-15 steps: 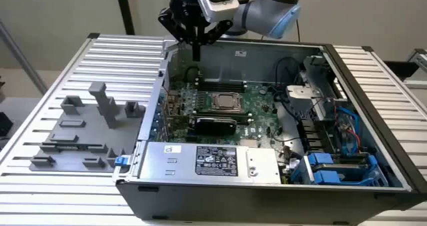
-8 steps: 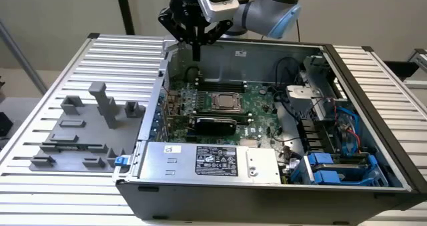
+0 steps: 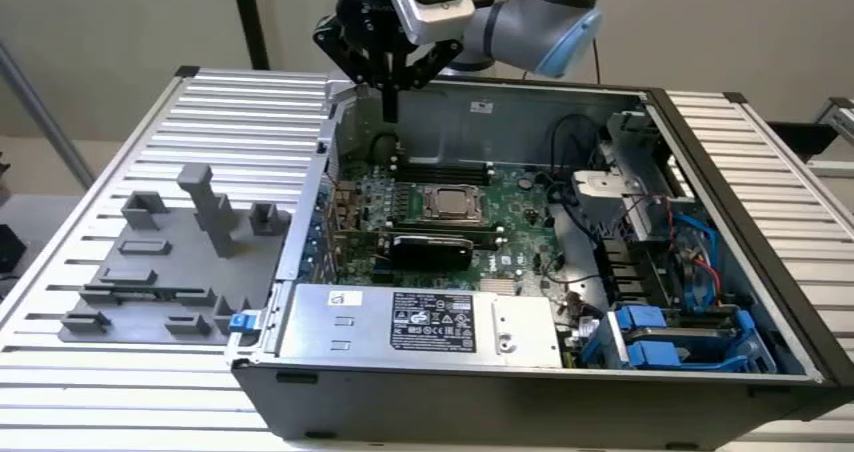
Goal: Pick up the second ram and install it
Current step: 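Reach for the second ram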
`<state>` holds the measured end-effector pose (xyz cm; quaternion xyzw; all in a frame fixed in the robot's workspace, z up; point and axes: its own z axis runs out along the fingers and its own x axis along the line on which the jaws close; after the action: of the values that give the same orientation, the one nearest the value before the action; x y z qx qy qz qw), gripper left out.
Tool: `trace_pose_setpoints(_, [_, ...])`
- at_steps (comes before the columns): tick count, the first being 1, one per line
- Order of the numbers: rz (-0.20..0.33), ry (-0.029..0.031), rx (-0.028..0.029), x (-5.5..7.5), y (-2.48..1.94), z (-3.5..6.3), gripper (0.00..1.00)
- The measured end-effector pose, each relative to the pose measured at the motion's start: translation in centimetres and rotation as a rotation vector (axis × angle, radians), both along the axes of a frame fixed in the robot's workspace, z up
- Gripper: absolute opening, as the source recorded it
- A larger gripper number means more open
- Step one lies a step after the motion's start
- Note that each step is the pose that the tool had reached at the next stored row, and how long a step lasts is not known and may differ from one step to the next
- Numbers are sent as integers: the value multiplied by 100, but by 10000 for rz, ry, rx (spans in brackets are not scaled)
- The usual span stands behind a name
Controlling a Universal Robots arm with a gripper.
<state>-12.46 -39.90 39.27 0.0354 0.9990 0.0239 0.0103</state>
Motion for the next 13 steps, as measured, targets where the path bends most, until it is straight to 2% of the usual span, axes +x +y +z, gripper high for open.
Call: trace_pose_setpoints(13, [1,-2,2,-573,-74,-5,0])
